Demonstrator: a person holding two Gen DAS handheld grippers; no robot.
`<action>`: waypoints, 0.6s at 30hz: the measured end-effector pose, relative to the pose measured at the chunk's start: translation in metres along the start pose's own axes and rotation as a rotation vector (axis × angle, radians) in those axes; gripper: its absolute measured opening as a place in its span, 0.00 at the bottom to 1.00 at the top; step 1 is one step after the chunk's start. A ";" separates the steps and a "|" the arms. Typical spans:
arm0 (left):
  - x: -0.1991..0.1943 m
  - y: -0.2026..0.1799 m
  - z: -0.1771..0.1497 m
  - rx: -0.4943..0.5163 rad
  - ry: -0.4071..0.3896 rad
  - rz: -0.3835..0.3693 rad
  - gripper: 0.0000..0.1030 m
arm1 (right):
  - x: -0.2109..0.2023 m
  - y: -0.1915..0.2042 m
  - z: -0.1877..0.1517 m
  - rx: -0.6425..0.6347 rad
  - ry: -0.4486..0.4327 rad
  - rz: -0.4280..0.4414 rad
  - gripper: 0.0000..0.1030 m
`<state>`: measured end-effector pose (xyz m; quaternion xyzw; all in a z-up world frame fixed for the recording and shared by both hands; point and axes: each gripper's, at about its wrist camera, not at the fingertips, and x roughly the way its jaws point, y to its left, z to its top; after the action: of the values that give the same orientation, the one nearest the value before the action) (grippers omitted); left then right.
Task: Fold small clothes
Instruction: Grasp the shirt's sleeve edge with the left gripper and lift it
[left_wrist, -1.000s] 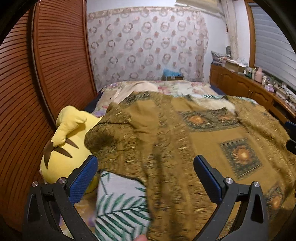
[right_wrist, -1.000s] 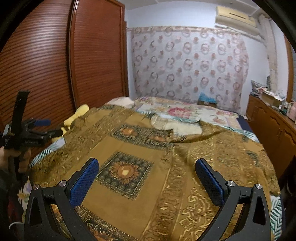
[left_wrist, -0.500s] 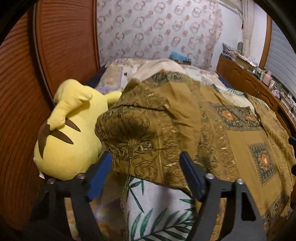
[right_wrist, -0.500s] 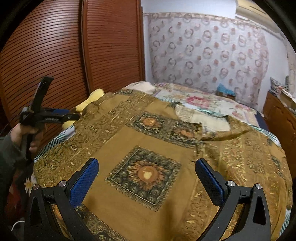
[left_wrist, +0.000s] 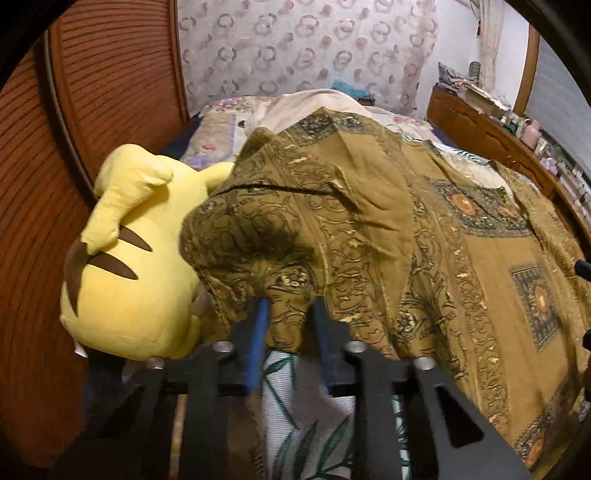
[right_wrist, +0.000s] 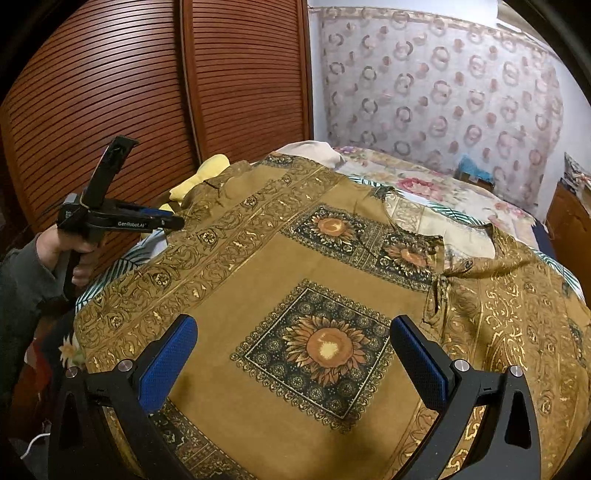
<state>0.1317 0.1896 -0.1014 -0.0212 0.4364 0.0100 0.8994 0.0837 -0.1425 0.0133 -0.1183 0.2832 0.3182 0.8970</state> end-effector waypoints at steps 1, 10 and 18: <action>-0.001 0.001 0.000 0.005 -0.003 0.016 0.07 | -0.002 -0.001 -0.001 0.005 0.000 -0.001 1.00; -0.034 -0.009 0.014 0.008 -0.112 -0.016 0.02 | 0.005 -0.008 -0.002 0.042 -0.018 -0.021 1.00; -0.064 -0.069 0.043 0.101 -0.198 -0.150 0.02 | -0.010 -0.024 -0.006 0.085 -0.051 -0.048 1.00</action>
<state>0.1284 0.1229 -0.0228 -0.0074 0.3427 -0.0771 0.9362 0.0900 -0.1683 0.0145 -0.0790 0.2707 0.2874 0.9154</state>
